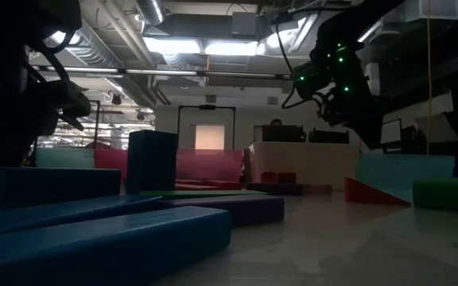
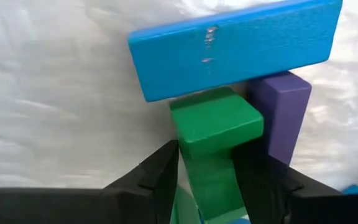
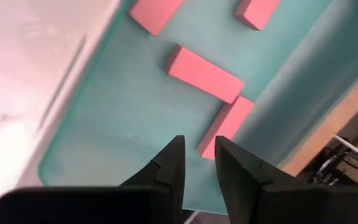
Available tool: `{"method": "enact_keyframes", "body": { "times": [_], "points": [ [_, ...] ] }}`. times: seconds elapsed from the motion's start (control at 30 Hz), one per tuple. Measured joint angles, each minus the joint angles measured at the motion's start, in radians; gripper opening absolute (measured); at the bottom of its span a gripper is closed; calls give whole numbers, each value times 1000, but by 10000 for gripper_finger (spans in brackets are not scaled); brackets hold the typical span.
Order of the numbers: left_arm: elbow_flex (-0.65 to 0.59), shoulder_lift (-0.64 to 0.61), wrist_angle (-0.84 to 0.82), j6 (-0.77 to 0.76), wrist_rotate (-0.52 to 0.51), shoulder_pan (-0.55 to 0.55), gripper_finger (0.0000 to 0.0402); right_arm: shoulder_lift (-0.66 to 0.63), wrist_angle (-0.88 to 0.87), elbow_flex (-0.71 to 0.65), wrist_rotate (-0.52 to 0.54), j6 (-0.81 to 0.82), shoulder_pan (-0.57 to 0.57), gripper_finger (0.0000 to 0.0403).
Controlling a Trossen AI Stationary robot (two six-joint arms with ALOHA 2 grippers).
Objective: Sort blocks
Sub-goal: Put the green block into the right pink bin
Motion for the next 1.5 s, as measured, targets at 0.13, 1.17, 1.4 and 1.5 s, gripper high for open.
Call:
{"method": "enact_keyframes", "body": {
  "times": [0.13, 1.17, 1.4, 1.5],
  "points": [
    [-3, -12, -12, 5, -4, 0, 141, 0, 21, 0, -33, 0, 0, 89],
    [12, -14, -10, 24, -7, 24, 81, -2, 104, 19, -64, -51, 8, 89],
    [11, -20, -5, 86, -19, 24, 21, -37, 170, 20, -96, -92, 81, 89],
    [7, -49, 20, 117, -29, 26, 22, -76, 225, 20, -107, -109, 136, 89]
  ]
}}
